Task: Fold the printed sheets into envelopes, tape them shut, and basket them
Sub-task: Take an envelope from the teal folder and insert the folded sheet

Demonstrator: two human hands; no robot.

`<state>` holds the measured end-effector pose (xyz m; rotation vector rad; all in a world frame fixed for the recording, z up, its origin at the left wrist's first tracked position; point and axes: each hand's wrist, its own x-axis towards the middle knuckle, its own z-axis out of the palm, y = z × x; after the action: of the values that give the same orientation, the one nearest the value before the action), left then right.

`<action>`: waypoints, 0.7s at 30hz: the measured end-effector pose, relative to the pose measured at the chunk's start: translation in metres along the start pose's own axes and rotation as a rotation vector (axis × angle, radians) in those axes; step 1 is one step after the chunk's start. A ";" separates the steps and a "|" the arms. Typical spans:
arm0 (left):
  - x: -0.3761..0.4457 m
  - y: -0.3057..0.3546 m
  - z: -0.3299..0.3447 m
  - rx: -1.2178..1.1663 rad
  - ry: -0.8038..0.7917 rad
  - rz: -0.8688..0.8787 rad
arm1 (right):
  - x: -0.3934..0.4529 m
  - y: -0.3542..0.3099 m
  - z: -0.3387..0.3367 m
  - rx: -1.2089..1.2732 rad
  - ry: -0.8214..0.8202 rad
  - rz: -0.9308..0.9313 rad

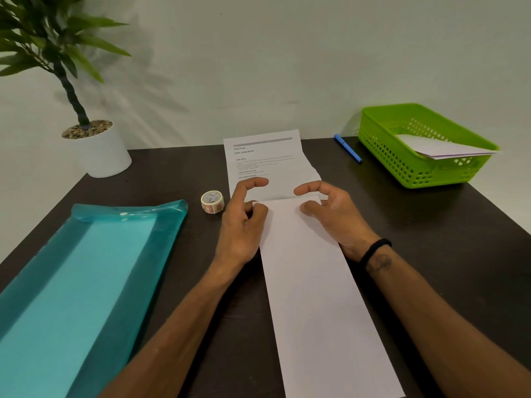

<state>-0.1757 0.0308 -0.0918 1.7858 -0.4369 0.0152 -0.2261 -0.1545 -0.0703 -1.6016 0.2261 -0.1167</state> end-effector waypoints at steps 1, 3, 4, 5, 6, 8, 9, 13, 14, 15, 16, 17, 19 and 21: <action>0.000 -0.001 0.000 0.009 0.007 0.003 | 0.001 -0.001 0.000 -0.007 0.015 0.009; -0.001 -0.003 -0.001 0.025 0.010 0.017 | 0.001 -0.003 0.001 0.006 0.035 0.028; -0.001 -0.004 -0.001 0.030 0.005 0.026 | 0.000 -0.003 0.001 0.018 0.046 0.032; -0.001 -0.004 -0.001 0.040 -0.003 0.032 | 0.000 -0.003 0.001 0.029 0.057 0.036; -0.002 -0.004 -0.001 0.053 -0.011 0.035 | -0.001 -0.003 0.001 0.044 0.073 0.043; -0.003 -0.001 -0.002 0.056 -0.022 0.024 | -0.001 -0.005 0.001 0.092 0.094 0.058; -0.003 0.000 -0.002 0.035 -0.027 0.019 | -0.001 -0.006 0.001 0.102 0.090 0.055; -0.002 0.002 -0.001 -0.052 -0.061 -0.006 | -0.003 -0.001 0.002 -0.043 0.051 -0.044; -0.001 0.002 0.000 -0.035 -0.065 0.002 | -0.002 0.002 0.002 -0.088 0.042 -0.064; -0.001 0.003 0.001 -0.029 -0.066 0.009 | -0.001 0.004 0.002 -0.126 0.045 -0.072; -0.002 0.004 0.001 -0.025 -0.061 0.016 | -0.001 0.005 0.003 -0.160 0.057 -0.079; -0.002 0.004 0.001 -0.020 -0.055 0.026 | 0.000 0.005 0.003 -0.189 0.065 -0.093; -0.002 0.003 0.001 -0.008 -0.044 0.041 | 0.003 0.005 0.003 -0.200 0.064 -0.103; -0.001 0.001 0.000 0.007 -0.037 0.052 | 0.004 0.005 0.002 -0.149 0.041 -0.071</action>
<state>-0.1772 0.0307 -0.0916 1.7838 -0.5107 0.0208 -0.2218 -0.1532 -0.0752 -1.7576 0.2135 -0.1915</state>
